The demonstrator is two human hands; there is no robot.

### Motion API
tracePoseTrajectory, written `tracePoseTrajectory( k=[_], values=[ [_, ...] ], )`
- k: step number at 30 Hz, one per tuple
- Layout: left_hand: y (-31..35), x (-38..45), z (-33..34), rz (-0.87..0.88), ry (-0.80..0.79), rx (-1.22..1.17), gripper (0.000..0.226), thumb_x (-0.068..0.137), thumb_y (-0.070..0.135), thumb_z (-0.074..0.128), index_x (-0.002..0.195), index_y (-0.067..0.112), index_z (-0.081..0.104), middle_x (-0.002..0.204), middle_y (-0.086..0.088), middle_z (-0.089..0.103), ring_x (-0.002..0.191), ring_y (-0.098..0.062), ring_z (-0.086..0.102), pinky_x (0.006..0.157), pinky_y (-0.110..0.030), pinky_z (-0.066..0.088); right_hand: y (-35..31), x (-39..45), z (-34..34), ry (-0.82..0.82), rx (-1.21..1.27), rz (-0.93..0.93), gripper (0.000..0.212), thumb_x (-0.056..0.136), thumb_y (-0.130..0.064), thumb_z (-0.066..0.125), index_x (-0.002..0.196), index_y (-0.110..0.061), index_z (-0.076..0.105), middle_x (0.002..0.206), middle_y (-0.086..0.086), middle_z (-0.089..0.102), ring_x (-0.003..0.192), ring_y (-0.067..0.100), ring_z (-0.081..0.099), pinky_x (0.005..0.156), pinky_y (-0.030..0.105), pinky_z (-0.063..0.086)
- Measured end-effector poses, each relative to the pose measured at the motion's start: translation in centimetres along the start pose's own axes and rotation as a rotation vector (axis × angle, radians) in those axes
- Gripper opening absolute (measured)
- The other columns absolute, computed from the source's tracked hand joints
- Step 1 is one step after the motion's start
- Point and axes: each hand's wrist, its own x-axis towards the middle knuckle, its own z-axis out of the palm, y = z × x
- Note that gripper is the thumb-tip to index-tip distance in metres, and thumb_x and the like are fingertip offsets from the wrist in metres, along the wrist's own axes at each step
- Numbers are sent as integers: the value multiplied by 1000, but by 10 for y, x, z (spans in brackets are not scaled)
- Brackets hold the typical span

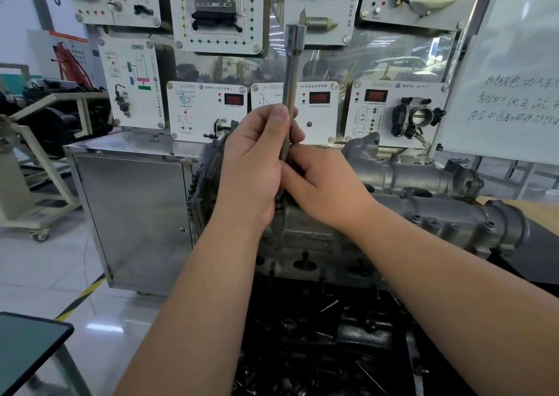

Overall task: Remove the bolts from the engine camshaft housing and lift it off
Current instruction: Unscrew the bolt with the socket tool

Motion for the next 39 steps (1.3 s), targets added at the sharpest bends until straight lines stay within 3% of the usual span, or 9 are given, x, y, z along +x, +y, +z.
tracePoseTrajectory(
  k=[5, 11, 16, 18, 22, 27, 31, 35, 39],
  values=[
    [-1, 1, -1, -7, 23, -34, 21, 95, 24, 60, 77, 24, 72, 71, 5, 68, 70, -9, 60, 71, -23, 52, -2, -1, 1, 7, -13, -22, 36, 102, -24, 54, 69, -15, 43, 54, -9, 44, 49, 11, 43, 49, 25, 31],
    [2, 0, -5, -23, -155, 77, 29, 101, 30, 44, 96, 21, 71, 75, 5, 66, 76, -7, 62, 76, -20, 52, -7, -1, 2, 5, -60, -58, 29, 97, -29, 40, 70, -20, 41, 60, 1, 49, 56, 29, 53, 55, 37, 43],
    [-1, 2, -5, -18, -66, -36, 10, 93, 22, 58, 92, 16, 66, 72, 5, 64, 72, -8, 59, 75, -22, 52, -4, -1, 1, -11, -44, -47, 32, 99, -29, 51, 71, -27, 36, 57, -10, 45, 49, 12, 46, 49, 25, 33],
    [-2, 2, -4, -22, -6, -88, 5, 89, 21, 63, 90, 15, 63, 71, 5, 64, 68, -7, 59, 68, -22, 51, -3, -2, 0, 4, -46, -50, 31, 99, -24, 58, 74, -21, 40, 57, -12, 45, 50, 10, 45, 49, 24, 33],
    [-5, 4, -4, -19, 34, -89, 6, 88, 20, 66, 90, 16, 62, 73, 5, 64, 71, -9, 59, 74, -25, 51, -4, -2, 1, 15, -68, -64, 30, 102, -19, 54, 74, -14, 44, 58, 2, 51, 52, 25, 49, 53, 38, 38],
    [0, 3, -9, -81, -106, -43, 31, 106, 28, 43, 104, 13, 71, 76, 1, 67, 77, -12, 61, 78, -24, 53, -6, -2, 2, -13, -129, -76, 29, 103, -21, 49, 75, -13, 45, 64, 7, 51, 60, 37, 55, 56, 42, 42],
    [3, 2, -7, -52, -91, -65, 18, 102, 12, 53, 90, 14, 67, 71, 2, 65, 74, -9, 62, 75, -22, 53, -7, -2, 2, -28, -103, -76, 29, 97, -31, 42, 74, -14, 45, 64, 9, 56, 59, 33, 55, 56, 41, 42],
    [1, 2, -2, -26, 5, -140, 14, 82, 7, 71, 82, 16, 60, 71, 2, 63, 70, -12, 56, 72, -26, 49, -6, -2, -1, -27, -66, -66, 32, 101, -29, 52, 73, -17, 43, 58, -4, 48, 54, 24, 50, 52, 34, 36],
    [0, 3, -5, -46, -11, -108, 4, 90, 14, 68, 87, 14, 66, 71, 3, 64, 70, -12, 56, 73, -26, 50, -6, -1, 1, -20, -82, -44, 37, 101, -30, 47, 66, -29, 35, 55, -10, 43, 49, 17, 44, 52, 31, 32]
  ],
)
